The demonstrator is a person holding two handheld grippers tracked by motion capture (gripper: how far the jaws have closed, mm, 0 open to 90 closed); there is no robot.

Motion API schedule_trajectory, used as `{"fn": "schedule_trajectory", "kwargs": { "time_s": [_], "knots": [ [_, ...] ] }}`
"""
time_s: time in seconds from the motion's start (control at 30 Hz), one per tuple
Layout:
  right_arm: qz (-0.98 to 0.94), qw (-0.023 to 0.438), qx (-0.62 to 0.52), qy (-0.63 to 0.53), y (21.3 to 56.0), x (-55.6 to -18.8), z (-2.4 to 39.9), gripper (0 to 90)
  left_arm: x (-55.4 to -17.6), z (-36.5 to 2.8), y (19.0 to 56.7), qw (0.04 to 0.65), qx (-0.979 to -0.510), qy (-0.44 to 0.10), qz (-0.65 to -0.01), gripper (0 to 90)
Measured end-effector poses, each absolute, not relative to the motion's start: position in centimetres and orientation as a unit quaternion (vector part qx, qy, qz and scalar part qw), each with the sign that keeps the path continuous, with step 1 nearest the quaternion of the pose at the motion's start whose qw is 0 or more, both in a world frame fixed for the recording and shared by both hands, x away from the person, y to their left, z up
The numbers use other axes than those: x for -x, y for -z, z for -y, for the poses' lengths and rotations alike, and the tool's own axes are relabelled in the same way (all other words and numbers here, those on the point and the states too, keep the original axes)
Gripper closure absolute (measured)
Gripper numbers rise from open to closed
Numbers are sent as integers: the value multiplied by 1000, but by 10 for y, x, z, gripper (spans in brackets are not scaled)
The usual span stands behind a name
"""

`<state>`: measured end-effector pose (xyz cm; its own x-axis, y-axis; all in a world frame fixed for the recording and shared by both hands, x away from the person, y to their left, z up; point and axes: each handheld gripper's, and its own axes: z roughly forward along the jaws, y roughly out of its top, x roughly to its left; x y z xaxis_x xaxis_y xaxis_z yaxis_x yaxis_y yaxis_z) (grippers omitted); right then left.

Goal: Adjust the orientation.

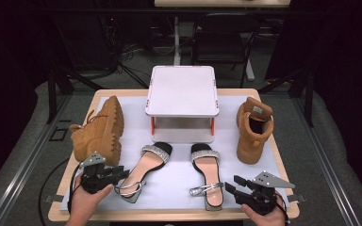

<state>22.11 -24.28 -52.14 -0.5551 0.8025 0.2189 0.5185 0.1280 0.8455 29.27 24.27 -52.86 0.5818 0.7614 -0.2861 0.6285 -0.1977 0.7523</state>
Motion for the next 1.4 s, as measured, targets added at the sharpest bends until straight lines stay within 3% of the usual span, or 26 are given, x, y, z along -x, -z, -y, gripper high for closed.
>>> {"fn": "schedule_trajectory", "kwargs": {
  "time_s": [0.33, 0.57, 0.7, 1.13, 1.3, 1.4],
  "knots": [
    [-758, 123, -436, -469, 530, -221, 234, 524, -294, -235, 529, 447, -776, -78, -439, 578],
    [-771, 132, -431, -451, 532, -223, 226, 793, -292, -234, 528, 448, -775, -82, -439, 577],
    [-769, 135, -439, -445, 532, -225, 229, 851, -292, -234, 529, 447, -775, -81, -438, 577],
    [-767, 136, -442, -445, 532, -227, 232, 874, -289, -230, 521, 448, -772, -85, -442, 553],
    [-769, 135, -442, -442, 531, -226, 233, 876, -287, -215, 512, 420, -797, -133, -413, 562],
    [-771, 142, -439, -440, 531, -226, 232, 878, -289, -211, 509, 420, -796, -123, -419, 562]
  ]
}}
